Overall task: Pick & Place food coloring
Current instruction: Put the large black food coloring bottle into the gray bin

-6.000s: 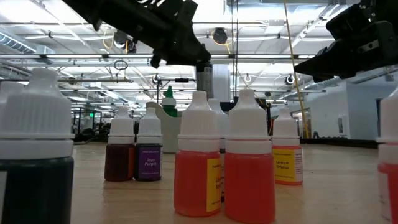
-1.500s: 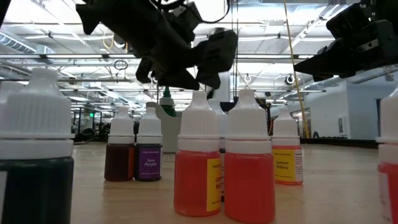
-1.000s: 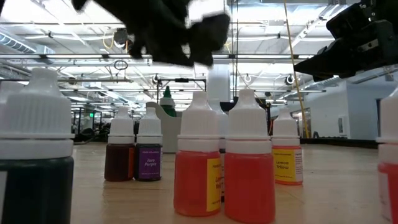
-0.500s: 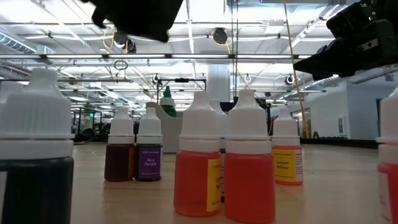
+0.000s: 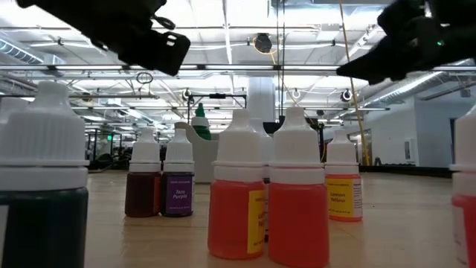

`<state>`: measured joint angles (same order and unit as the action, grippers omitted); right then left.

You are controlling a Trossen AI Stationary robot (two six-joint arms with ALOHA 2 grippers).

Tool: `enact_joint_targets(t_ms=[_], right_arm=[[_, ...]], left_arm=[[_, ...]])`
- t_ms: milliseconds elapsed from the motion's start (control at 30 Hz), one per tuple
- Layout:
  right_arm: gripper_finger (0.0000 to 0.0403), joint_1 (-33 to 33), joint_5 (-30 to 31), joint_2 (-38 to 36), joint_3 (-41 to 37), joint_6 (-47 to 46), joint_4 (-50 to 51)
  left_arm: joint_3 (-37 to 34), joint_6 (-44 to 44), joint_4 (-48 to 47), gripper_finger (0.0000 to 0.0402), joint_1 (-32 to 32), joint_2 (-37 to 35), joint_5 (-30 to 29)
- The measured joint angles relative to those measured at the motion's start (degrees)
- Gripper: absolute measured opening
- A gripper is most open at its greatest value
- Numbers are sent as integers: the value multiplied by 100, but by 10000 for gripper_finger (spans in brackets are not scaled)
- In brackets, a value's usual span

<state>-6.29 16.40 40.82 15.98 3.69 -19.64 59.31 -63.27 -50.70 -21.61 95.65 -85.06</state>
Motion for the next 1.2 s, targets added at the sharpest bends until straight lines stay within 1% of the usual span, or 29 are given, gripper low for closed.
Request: enact_joint_targets(t_ms=[67, 133, 167, 233, 267, 333, 367, 433, 467, 533, 600, 667, 733, 800, 867, 933, 1000, 1100, 1200], right_arm=[[0, 174, -29, 142, 392, 176, 372], [0, 355, -280, 266, 741, 407, 675], [0, 434, -450, 365, 890, 525, 758], [0, 589, -788, 527, 1121, 711, 853], [0, 661, -955, 591, 1192, 783, 886], [0, 793, -1276, 787, 1341, 897, 812], [0, 860, -1413, 862, 1369, 942, 821], [0, 979, -1633, 1050, 1411, 983, 872], [0, 1038, -1678, 1164, 1455, 973, 876], [0, 1150, -1684, 1319, 1530, 909, 1022], [0, 1233, -1674, 1587, 1700, 895, 1202], [0, 1283, -1678, 1856, 1900, 886, 1611], [0, 1307, -1694, 2235, 2234, 884, 1879], [0, 1307, -1694, 2566, 2592, 904, 2267], [0, 1307, -1756, 2995, 3072, 908, 2714], [0, 1333, -1950, 3449, 3666, 918, 3311], [0, 1336, -1970, 3967, 4356, 915, 3948], [0, 1336, -1961, 4709, 5295, 976, 4943], [0, 1293, -1962, 5387, 6114, 1017, 5747]], left_arm=[[-41, 582, 1, 2, 202, -294, 8], [22, 1465, 222, 2, 410, -556, 97], [43, 2064, 444, 2, 507, -694, 242], [100, 3716, 1313, 2, 718, -951, 812], [104, 4663, 1938, 2, 833, -1067, 1361], [74, 6340, 3021, 2, 1071, -1237, 2881], [55, 6965, 3434, 1, 1183, -1309, 3649], [17, 7761, 4011, 1, 1430, -1470, 4890], [7, 7959, 4112, 1, 1561, -1566, 5307], [-31, 8056, 4199, 1, 1880, -1783, 5872], [-244, 8007, 4224, 1, 2270, -2026, 6267], [-632, 7955, 4629, 1, 2668, -2182, 6854], [-1191, 7822, 5044, 1, 3039, -2374, 7515], [-1655, 7575, 5673, 1, 3308, -2467, 7863], [-2114, 7392, 6017, 1, 3456, -2629, 7946], [-2449, 7271, 6539, 1, 3456, -2673, 8028], [-2780, 7187, 6807, 3, 3449, -2722, 8037], [-3142, 7027, 7378, 12, 3424, -2723, 7993], [-3449, 6872, 7663, 17, 3384, -2721, 8034]])
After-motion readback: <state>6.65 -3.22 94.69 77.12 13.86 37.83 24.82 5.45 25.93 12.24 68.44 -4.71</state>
